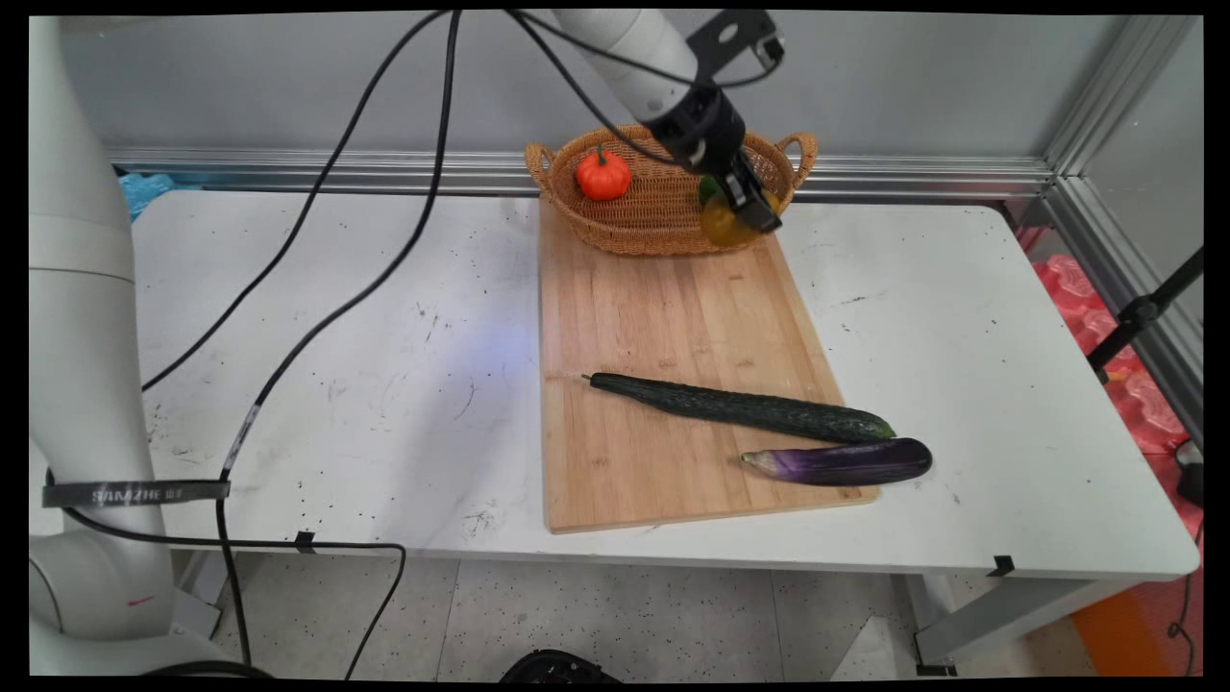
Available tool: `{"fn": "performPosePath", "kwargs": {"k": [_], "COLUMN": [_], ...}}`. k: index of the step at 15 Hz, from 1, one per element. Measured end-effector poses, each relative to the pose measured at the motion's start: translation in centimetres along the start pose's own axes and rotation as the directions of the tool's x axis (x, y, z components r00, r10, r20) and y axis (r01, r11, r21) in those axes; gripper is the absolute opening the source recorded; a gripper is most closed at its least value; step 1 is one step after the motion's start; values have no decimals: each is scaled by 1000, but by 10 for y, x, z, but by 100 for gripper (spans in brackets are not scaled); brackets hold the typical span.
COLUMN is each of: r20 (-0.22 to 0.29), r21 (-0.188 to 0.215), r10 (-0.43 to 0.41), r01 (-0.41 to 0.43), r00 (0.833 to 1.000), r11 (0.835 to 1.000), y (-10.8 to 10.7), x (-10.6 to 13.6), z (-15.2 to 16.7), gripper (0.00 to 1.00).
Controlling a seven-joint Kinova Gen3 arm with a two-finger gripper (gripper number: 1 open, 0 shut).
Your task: Place the picked object on the cutting board
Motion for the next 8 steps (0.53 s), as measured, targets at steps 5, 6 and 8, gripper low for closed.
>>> {"fn": "performPosePath", "kwargs": {"k": [5, 6, 8], "r20": [9, 11, 10], "r21": [-4, -5, -6], "r10": [24, 30, 43], "r01": [-24, -30, -43], "r00": [1000, 999, 999], "r11": [1000, 1000, 999], "y": [33, 38, 44], "x": [-16, -20, -26], "z": [20, 25, 36], "gripper": [0, 0, 0]}}
